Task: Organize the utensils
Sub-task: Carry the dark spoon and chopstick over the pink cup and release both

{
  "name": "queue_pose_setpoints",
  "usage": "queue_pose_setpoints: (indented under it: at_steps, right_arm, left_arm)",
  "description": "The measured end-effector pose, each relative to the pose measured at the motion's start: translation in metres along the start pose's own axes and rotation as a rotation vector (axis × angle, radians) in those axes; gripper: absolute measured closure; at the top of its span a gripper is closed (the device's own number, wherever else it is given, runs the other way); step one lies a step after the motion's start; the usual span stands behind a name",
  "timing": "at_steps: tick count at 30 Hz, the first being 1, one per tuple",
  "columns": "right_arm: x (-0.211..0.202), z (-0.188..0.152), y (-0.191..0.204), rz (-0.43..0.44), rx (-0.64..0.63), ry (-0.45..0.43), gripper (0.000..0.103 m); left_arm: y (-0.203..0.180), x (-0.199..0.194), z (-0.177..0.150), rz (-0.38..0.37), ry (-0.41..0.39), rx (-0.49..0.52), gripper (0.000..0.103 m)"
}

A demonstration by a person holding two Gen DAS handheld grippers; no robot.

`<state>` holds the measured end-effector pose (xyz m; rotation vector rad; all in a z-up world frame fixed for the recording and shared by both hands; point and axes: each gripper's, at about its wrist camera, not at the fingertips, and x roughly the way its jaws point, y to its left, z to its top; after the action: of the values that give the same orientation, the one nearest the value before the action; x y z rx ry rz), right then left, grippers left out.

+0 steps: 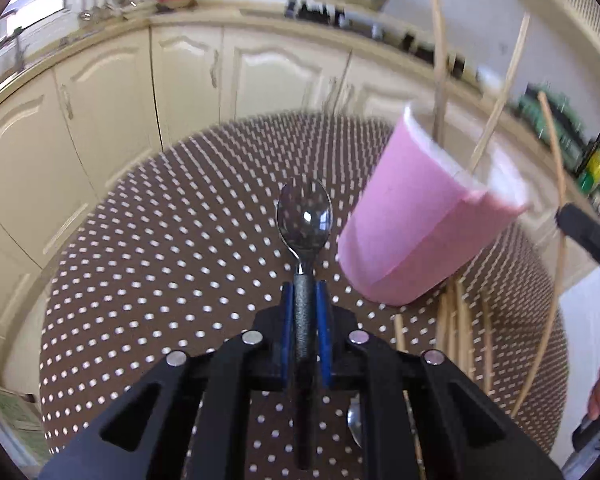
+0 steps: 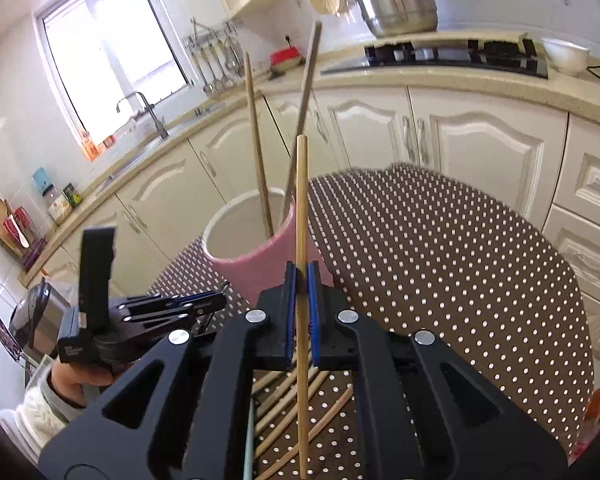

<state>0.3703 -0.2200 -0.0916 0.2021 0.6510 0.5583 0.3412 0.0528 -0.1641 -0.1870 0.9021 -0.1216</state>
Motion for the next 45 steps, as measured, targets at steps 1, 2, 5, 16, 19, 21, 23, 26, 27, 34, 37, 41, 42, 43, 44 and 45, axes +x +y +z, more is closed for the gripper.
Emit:
queue_pose_setpoints:
  at_steps: [1, 2, 5, 16, 19, 21, 23, 26, 27, 34, 37, 41, 42, 43, 44, 45]
  right_arm:
    - [-0.006, 0.003, 0.003, 0.008, -0.001, -0.021, 0.097]
    - [-0.011, 0.006, 0.005, 0.014, -0.003, -0.044, 0.097]
    - [-0.026, 0.017, 0.013, 0.032, -0.011, -0.117, 0.097]
    - [-0.05, 0.058, 0.046, 0.024, -0.042, -0.431, 0.097]
    - [-0.044, 0.062, 0.05, 0.007, -0.042, -0.496, 0.097]
    - [-0.039, 0.066, 0.05, -0.006, -0.04, -0.534, 0.097]
    - [-0.033, 0.069, 0.048, -0.012, -0.039, -0.556, 0.097]
    - [-0.024, 0.071, 0.046, -0.027, -0.044, -0.579, 0.097]
    - [-0.021, 0.071, 0.044, -0.027, -0.043, -0.586, 0.097]
    - [-0.001, 0.068, 0.035, -0.034, -0.04, -0.569, 0.097]
    - [0.004, 0.064, 0.034, -0.037, -0.044, -0.564, 0.097]
    - [0.009, 0.056, 0.035, -0.039, -0.05, -0.541, 0.097]
    - [0.01, 0.054, 0.035, -0.039, -0.052, -0.535, 0.097]
    - [0.01, 0.051, 0.036, -0.043, -0.057, -0.53, 0.097]
    - [0.01, 0.05, 0.036, -0.046, -0.058, -0.526, 0.097]
    - [0.01, 0.048, 0.035, -0.047, -0.056, -0.522, 0.097]
  left_arm:
    - [0.001, -0.013, -0.001, -0.008, -0.047, -0.008, 0.092]
    - [0.0, -0.024, -0.001, -0.016, -0.087, -0.012, 0.092]
    - [-0.003, -0.062, 0.003, -0.076, -0.241, -0.02, 0.092]
    - [-0.046, -0.119, 0.031, -0.253, -0.736, 0.024, 0.092]
    - [-0.057, -0.107, 0.043, -0.275, -0.776, 0.0, 0.092]
    - [-0.06, -0.102, 0.045, -0.275, -0.784, -0.012, 0.092]
    - [-0.062, -0.091, 0.048, -0.293, -0.773, -0.022, 0.092]
    - [-0.056, -0.076, 0.052, -0.312, -0.761, -0.043, 0.092]
    - [-0.054, -0.071, 0.053, -0.323, -0.757, -0.049, 0.092]
    - [-0.049, -0.045, 0.056, -0.327, -0.745, -0.062, 0.092]
    - [-0.052, -0.037, 0.055, -0.3, -0.745, -0.045, 0.092]
    - [-0.053, -0.031, 0.05, -0.283, -0.723, -0.026, 0.092]
    - [-0.053, -0.031, 0.049, -0.281, -0.717, -0.026, 0.092]
    - [-0.053, -0.031, 0.049, -0.278, -0.71, -0.026, 0.092]
    - [-0.053, -0.031, 0.048, -0.277, -0.7, -0.025, 0.092]
    - [-0.054, -0.031, 0.048, -0.275, -0.687, -0.019, 0.092]
